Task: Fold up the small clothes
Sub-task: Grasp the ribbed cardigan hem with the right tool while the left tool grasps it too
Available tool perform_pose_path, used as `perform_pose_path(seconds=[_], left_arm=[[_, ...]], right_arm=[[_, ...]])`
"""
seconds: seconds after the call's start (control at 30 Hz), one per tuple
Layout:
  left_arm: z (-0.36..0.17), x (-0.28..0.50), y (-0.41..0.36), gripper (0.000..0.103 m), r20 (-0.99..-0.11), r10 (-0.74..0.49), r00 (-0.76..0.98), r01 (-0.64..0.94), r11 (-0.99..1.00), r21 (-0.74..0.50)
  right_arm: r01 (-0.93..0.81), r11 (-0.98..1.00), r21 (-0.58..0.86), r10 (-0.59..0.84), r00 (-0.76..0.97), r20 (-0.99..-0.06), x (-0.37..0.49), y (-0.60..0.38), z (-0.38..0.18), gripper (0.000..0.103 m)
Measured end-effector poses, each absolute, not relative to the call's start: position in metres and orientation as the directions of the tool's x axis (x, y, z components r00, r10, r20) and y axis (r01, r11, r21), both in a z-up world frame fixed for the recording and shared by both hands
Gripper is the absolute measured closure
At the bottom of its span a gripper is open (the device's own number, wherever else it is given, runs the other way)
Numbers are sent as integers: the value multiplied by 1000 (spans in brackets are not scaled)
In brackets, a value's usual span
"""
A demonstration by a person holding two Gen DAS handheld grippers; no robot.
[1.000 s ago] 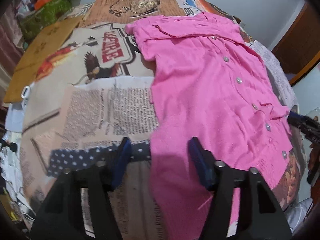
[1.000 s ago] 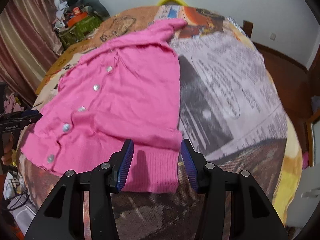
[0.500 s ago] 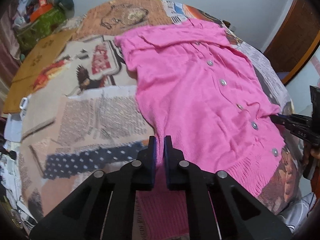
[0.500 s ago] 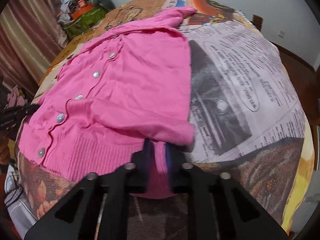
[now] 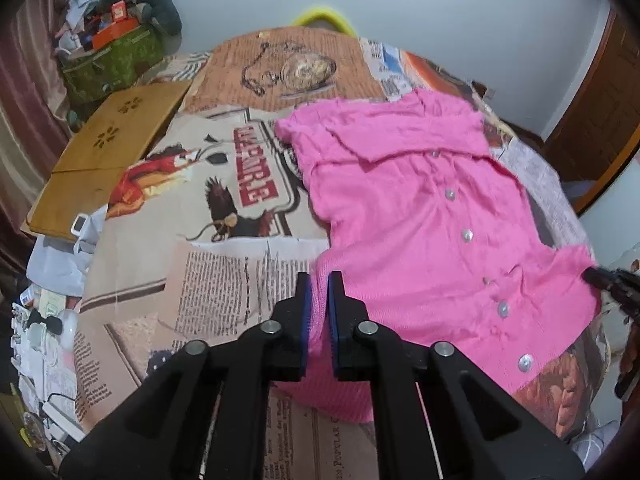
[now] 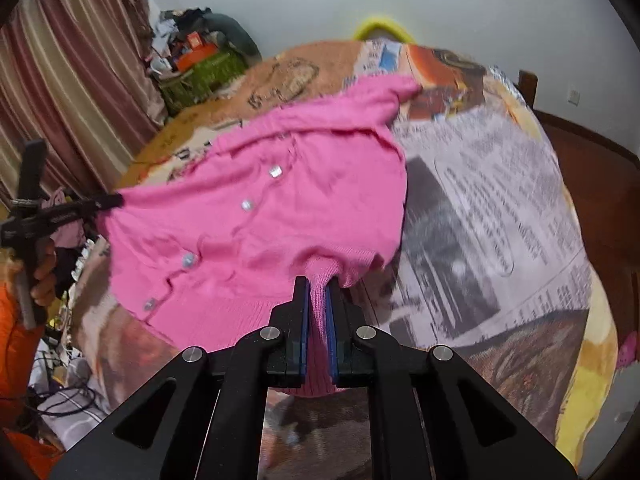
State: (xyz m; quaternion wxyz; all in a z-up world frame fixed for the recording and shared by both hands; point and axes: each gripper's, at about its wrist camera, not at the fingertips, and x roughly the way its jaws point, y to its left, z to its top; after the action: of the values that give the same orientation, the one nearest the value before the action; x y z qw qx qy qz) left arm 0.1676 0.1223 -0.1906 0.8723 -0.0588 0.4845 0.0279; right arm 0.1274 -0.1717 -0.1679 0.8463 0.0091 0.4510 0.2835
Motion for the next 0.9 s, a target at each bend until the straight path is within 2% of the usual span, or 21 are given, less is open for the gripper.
perform_pose_path(seconds=[0.07, 0.13, 0.17, 0.47, 0.5, 0.53, 0.57, 0.63, 0.67, 0.9], left_arm=[[-196, 164, 120, 85, -864, -7, 503, -98, 993, -65], [-202, 159, 121, 52, -875, -18, 485, -93, 993, -72], [-204, 155, 122, 48, -873, -18, 487, -97, 992, -75], [-229, 134, 135, 46, -899, -86, 430, -122, 981, -152], [-232, 134, 135, 48, -900, -98, 425, -126, 978, -166], [-236, 134, 135, 59, -899, -116, 422, -128, 974, -186], [-238, 134, 134, 65, -895, -135, 424, -122, 971, -204], [-236, 135, 128, 94, -888, -150, 434, -100, 972, -213], [-234, 137, 124, 96, -884, -164, 439, -85, 971, -222], [-199, 146, 116, 96, -844, -133, 520, -53, 981, -188]], right_arm=[[-471, 840, 270, 490, 444, -750, 126, -171, -164, 96], [-465, 842, 273, 491, 451, -745, 124, -174, -162, 96], [-460, 844, 275, 489, 452, -746, 126, -175, -163, 96], [-415, 864, 284, 467, 450, -761, 120, -191, -177, 96], [-413, 865, 287, 467, 451, -760, 120, -192, -177, 96], [-409, 865, 290, 469, 453, -758, 119, -193, -176, 96], [-406, 865, 294, 471, 455, -756, 120, -194, -175, 96], [-405, 864, 298, 475, 460, -750, 120, -194, -173, 96], [-406, 864, 297, 475, 464, -747, 120, -194, -171, 96], [-430, 859, 277, 479, 486, -731, 127, -190, -157, 96]])
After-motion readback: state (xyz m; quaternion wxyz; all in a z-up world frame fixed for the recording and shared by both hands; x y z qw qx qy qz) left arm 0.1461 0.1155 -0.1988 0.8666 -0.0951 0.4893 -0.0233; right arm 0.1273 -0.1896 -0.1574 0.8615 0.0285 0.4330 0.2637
